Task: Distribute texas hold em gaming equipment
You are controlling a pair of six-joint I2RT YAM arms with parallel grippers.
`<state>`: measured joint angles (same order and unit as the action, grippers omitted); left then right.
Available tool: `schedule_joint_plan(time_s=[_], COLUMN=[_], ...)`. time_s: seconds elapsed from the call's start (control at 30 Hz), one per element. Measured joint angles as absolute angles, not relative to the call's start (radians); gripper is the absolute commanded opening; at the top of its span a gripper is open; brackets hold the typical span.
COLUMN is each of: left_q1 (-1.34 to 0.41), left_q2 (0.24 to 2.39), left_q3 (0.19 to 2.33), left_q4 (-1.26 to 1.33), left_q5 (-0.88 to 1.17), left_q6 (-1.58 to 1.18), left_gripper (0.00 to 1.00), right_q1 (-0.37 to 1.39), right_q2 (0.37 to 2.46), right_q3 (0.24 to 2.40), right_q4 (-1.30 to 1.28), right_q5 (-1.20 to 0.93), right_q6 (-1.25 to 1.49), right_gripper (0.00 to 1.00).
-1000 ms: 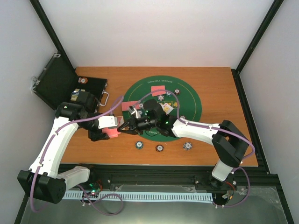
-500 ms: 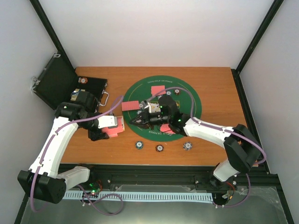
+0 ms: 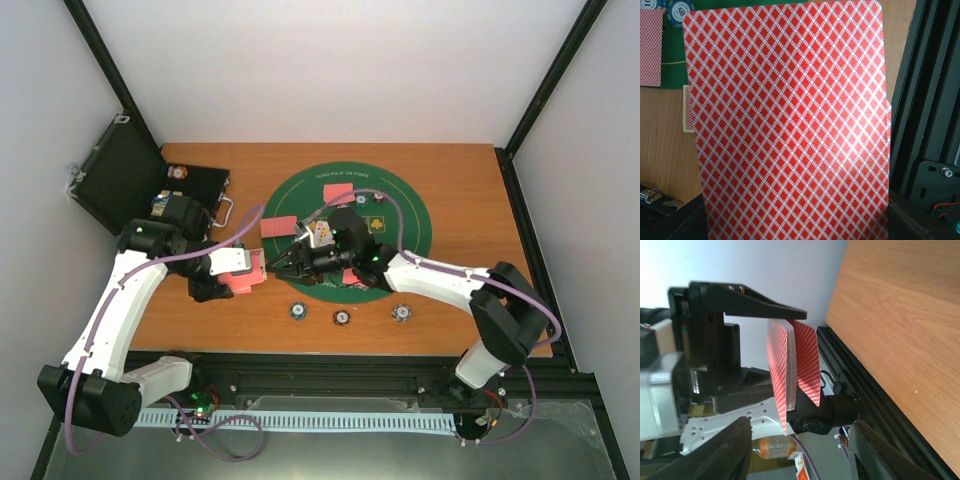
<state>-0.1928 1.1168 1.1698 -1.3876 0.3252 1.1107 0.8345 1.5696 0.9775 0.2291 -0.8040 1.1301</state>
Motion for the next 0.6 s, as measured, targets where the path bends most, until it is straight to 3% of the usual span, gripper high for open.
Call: schedule_joint_plan(time_s=[0.33,0.47,0.6], left_q1=[-0.193,-0.193,-0.193], left_q2=[1.117,1.117,1.117], left_q3=[1.17,1.17,1.17], left_q4=[-1.388,-1.388,-1.388], left_q5=[0.324,0.323,0.322], left_q6=[1.111,1.111,1.111], left_gripper=[0.03,0.03,0.03], right_q1=[0.91,0.915,0.915], right_q2=[1.689,1.69,1.7], right_q3=[1.113,1.116,1.119], right_q4=[0.228,0.229,0.237], right_q5=[-0.812,-0.813,-0.813], right_q6=[1.133,1.141,1.151], right_gripper=[0.26,0.22,0.03])
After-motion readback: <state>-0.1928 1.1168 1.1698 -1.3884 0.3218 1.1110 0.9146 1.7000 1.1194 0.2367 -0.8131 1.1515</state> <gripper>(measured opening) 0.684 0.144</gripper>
